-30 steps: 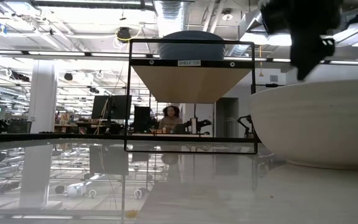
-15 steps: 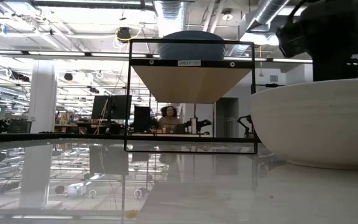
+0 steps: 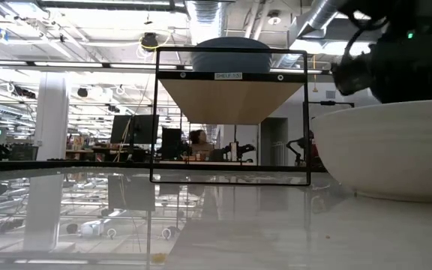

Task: Place and stack bowls onto a shelf
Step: Stack the white bowl on top of the dark blue bowl on the shelf

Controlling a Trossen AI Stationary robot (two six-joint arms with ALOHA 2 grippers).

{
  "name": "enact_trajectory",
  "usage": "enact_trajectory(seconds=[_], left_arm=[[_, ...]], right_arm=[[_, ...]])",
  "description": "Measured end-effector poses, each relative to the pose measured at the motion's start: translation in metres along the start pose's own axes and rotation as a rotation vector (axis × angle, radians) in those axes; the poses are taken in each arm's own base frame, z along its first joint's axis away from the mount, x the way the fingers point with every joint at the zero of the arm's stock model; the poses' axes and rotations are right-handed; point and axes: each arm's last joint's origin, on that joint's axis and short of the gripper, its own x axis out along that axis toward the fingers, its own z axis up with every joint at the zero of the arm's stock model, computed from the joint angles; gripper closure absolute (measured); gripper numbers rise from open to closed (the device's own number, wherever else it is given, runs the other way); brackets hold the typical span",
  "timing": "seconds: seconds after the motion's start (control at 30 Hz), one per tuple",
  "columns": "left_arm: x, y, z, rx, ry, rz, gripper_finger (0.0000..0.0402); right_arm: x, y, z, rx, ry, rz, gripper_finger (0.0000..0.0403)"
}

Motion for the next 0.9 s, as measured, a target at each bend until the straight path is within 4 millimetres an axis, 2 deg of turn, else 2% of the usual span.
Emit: enact_trajectory(seconds=[0.17, 0.2, 0.33, 0.53, 0.73, 0.9], left_arm=[[0.000, 0.000, 0.000, -0.001, 0.001, 0.000, 0.0205], [0.000, 0.000, 0.000, -0.001, 0.001, 0.000, 0.0205], [0.000, 0.000, 0.000, 0.009, 0.001, 0.000, 0.0205], [0.000, 0.000, 0.001, 0.050, -0.010, 0.004, 0.0205], [0.000, -0.001, 0.002, 0.114, -0.036, -0.036, 0.0205], [-0.001, -0.003, 0.008, 0.192, -0.112, -0.089, 0.0205]], right_arm=[[0.007, 0.002, 0.000, -0.001, 0.037, -0.006, 0.0358], [0.005, 0.002, 0.000, -0.002, 0.036, 0.000, 0.0376], [0.000, 0.002, 0.000, -0.018, 0.050, -0.012, 0.0375], [-0.035, 0.007, 0.006, -0.088, 0.072, -0.051, 0.0379], [-0.093, 0.007, 0.014, -0.136, 0.074, -0.094, 0.0379], [-0.156, 0.000, 0.019, -0.139, 0.022, -0.127, 0.0379]])
